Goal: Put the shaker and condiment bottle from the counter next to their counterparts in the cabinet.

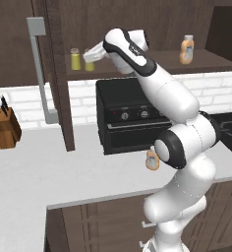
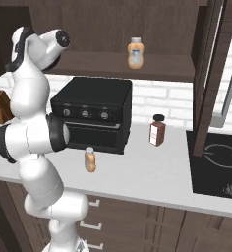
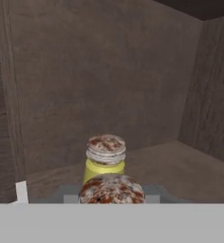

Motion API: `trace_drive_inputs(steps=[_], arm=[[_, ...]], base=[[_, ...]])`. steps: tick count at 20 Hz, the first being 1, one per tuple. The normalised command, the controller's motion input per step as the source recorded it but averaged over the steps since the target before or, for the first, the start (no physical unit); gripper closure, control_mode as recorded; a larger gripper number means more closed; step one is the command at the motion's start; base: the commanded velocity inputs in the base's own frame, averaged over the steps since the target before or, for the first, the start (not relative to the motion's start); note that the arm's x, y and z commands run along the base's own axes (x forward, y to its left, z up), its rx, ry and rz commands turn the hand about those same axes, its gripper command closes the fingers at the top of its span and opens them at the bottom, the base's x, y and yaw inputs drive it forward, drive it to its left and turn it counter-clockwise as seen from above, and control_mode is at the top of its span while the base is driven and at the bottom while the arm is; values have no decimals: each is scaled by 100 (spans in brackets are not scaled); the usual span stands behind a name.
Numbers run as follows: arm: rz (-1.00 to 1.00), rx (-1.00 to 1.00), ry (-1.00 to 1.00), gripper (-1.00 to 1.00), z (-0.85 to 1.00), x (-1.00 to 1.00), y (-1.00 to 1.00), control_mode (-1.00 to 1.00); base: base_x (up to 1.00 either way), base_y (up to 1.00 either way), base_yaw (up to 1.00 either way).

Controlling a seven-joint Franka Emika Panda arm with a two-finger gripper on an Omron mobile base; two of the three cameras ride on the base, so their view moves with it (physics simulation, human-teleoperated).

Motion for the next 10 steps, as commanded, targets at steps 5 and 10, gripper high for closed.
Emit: trace_drive_inputs(steps=[5, 10], arm=[[0, 0, 0, 100, -21, 1, 6, -100], [1, 0, 0, 100, -6, 17, 15, -100]], base=[[0, 0, 0], [0, 0, 0]])
